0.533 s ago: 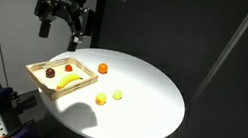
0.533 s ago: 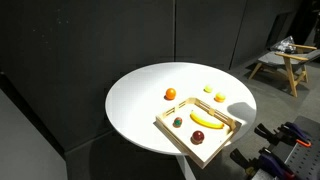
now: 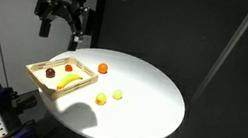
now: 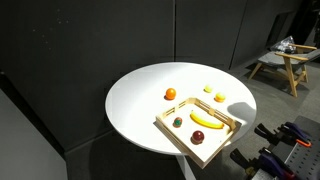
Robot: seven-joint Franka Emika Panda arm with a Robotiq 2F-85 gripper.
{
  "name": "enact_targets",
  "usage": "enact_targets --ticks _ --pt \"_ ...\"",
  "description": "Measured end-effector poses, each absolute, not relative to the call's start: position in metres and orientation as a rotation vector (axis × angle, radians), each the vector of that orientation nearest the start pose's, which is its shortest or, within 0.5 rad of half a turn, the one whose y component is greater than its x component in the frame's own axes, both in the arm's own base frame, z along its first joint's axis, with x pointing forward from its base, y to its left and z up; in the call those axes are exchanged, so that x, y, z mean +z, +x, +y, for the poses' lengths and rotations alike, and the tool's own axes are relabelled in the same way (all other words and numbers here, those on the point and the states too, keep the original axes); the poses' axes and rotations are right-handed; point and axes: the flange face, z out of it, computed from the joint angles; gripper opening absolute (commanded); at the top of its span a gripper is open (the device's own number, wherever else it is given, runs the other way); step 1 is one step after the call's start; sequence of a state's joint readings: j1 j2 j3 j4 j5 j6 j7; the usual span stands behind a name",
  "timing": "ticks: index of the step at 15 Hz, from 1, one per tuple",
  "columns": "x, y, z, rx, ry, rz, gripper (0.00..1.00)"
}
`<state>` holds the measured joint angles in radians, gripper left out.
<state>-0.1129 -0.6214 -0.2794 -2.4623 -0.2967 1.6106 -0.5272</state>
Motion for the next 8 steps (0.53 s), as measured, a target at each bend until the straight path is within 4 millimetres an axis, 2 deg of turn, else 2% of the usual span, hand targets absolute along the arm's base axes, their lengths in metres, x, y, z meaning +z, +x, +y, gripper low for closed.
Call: enact_targets --ticks 8 --pt "0.4801 0.3066 -0.1595 0.427 -3.102 -0.427 1.0"
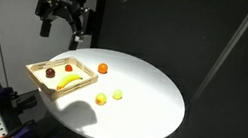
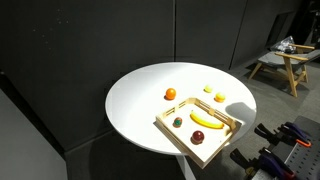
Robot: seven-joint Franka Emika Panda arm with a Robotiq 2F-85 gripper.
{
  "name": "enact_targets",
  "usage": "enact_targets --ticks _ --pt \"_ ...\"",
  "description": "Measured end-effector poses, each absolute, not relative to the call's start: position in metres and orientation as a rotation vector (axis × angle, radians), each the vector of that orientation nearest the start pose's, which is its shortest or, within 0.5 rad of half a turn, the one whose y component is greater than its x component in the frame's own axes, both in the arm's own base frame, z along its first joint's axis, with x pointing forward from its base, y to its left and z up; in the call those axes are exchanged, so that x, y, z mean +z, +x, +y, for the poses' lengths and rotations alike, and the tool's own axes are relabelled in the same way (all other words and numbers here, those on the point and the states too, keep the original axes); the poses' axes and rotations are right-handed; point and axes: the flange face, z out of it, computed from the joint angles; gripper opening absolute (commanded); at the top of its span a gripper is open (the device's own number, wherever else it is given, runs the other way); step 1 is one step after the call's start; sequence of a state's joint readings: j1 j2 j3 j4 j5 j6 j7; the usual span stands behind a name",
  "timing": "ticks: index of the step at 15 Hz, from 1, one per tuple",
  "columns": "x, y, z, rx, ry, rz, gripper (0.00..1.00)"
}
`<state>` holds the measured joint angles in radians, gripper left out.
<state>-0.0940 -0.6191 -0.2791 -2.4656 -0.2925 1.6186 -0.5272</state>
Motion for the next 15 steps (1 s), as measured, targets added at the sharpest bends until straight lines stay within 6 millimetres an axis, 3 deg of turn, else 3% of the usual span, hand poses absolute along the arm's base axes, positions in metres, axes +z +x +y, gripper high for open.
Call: enact_targets --ticks 7,15 --pt "0.469 0.334 -0.125 0.314 -3.084 -0.529 1.0" --pt "0.421 0.371 -0.074 0.125 -3.176 -0.53 1.0"
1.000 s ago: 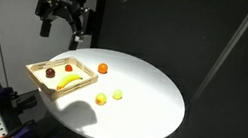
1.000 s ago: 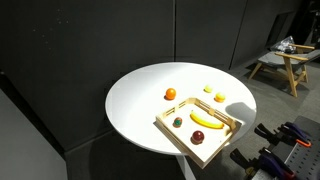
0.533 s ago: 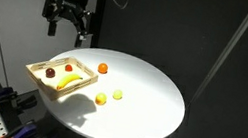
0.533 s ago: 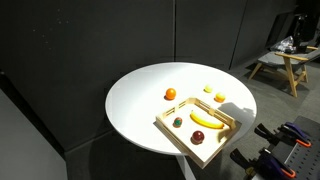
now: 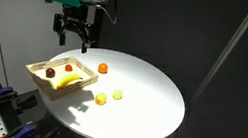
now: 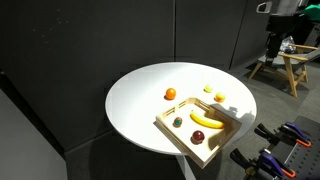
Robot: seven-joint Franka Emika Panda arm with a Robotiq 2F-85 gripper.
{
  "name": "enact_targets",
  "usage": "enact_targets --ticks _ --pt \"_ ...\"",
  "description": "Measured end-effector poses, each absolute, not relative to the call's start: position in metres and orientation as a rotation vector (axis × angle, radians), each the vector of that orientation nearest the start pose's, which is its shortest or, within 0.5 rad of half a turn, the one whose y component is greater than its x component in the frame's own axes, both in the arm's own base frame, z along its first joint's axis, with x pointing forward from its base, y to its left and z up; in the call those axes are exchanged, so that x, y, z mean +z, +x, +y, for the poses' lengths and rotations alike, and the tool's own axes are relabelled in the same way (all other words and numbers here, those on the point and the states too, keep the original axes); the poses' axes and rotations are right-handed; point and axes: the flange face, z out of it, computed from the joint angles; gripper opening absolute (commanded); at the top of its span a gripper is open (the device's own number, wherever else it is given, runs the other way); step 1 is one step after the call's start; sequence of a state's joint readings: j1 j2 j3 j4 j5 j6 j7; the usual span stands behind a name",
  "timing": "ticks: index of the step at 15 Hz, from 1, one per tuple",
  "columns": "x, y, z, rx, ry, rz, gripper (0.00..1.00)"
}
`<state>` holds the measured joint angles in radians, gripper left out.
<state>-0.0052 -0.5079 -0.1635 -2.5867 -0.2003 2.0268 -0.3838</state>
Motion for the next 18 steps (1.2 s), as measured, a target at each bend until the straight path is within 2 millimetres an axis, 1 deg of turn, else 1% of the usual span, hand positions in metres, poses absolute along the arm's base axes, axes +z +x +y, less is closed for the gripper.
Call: enact_targets --ticks 3,6,9,12,15,18 --pt "0.403 0.385 -0.063 0.075 -3.196 -0.45 1.0" --pt "0.386 0.397 -0.062 0.055 -3.195 -0.327 1.0" --pt "0.372 0.409 -0.068 0.055 -3.165 -0.2 1.0" --pt "0.362 0.425 -0.078 0.053 -3.136 -0.117 1.0" --pt "0.354 0.441 -0.083 0.046 -3.122 -0.069 1.0" --pt "0.342 0.456 -0.087 0.043 -3.128 -0.061 1.0"
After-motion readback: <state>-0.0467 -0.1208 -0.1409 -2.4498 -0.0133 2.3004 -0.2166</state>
